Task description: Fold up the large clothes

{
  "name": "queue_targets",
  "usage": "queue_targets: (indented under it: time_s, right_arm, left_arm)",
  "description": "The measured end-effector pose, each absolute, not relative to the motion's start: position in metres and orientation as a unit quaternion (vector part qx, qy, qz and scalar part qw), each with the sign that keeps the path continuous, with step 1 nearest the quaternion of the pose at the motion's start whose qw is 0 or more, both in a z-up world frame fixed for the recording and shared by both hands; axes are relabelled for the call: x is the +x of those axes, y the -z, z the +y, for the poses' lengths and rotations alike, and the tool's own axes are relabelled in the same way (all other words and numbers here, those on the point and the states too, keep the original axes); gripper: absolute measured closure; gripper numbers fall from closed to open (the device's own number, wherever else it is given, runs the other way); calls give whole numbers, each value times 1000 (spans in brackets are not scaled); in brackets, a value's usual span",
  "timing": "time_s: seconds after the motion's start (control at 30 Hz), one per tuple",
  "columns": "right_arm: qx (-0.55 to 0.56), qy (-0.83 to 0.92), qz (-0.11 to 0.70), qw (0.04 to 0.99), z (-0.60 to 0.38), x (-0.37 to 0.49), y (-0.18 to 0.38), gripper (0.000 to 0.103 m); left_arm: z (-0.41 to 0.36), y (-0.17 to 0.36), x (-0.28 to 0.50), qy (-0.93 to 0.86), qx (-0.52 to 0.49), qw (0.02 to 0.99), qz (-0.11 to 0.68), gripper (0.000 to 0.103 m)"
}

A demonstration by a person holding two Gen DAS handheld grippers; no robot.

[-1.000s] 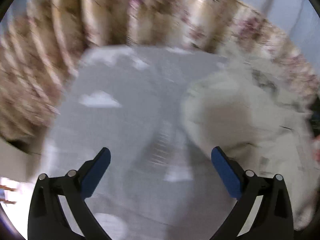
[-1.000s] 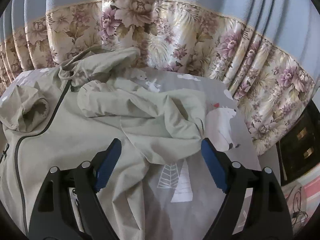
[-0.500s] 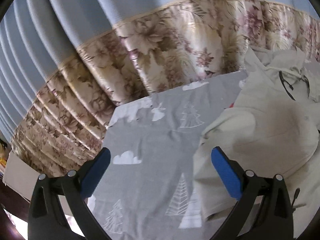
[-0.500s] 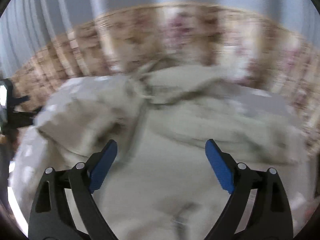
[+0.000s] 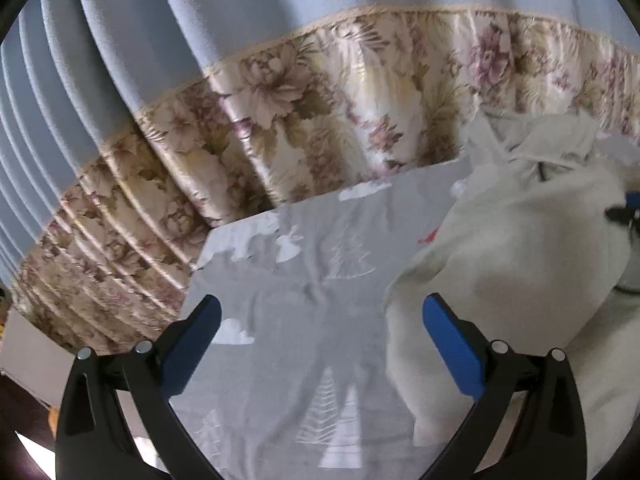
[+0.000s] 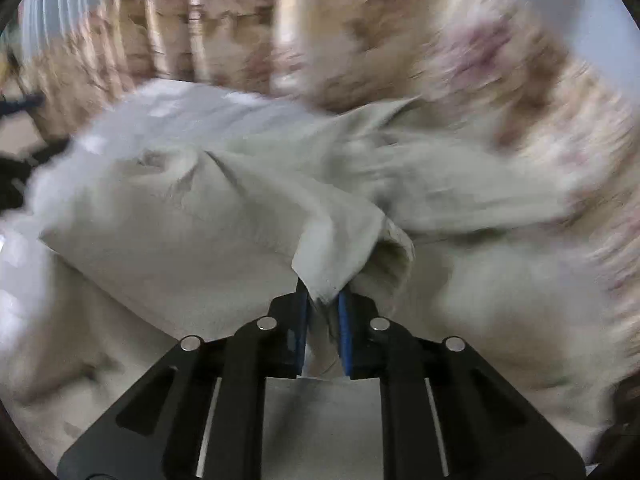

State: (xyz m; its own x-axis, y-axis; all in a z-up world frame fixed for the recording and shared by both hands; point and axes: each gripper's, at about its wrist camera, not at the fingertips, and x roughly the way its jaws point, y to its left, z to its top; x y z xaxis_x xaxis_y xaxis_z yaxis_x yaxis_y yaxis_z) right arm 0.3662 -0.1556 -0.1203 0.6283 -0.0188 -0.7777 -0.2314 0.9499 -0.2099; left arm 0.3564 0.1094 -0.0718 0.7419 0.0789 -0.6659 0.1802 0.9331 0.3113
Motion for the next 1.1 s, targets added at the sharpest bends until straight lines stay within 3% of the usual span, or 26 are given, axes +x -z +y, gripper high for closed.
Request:
queue_targets:
  time_s: [0.13, 0.2, 0.27, 0.3, 0.5, 0.6, 0.7, 0.87, 1.1]
  right_arm:
    - [-160, 24, 446, 880, -229, 353, 112, 89]
    - [-142, 33, 482, 864, -261, 345, 120, 80]
    - [-97, 34, 478, 872, -296, 333, 116, 39]
    - [-82, 37, 472, 877, -308, 329, 113, 34]
    - [-82, 63, 456, 884, -339, 320, 111, 32]
    - [-19, 26, 455, 890, -358, 313, 106, 30]
    - [2, 24, 453, 891, -376, 308, 101, 22]
    - [45, 87, 428, 899, -421, 297, 93, 22]
    - [-23, 92, 486, 869, -420, 354, 136, 22]
  left_arm:
    - [82, 73, 363, 61, 174, 911, 370, 2]
    - [64, 80, 365, 79, 178, 905, 377, 2]
    - [41, 90, 367, 89, 193, 898, 386, 2]
    - [27, 97, 368, 94, 204, 893, 390, 2]
    - [-18, 144, 376, 91, 279, 861, 415, 2]
    - [-19, 163, 378, 80, 299, 852, 421, 1]
    - [-15, 164, 377, 83, 303, 854, 415, 1]
    - [-10, 164, 381, 72, 310, 852, 415, 1]
    - [-9, 159, 381, 67, 298, 855, 420, 1]
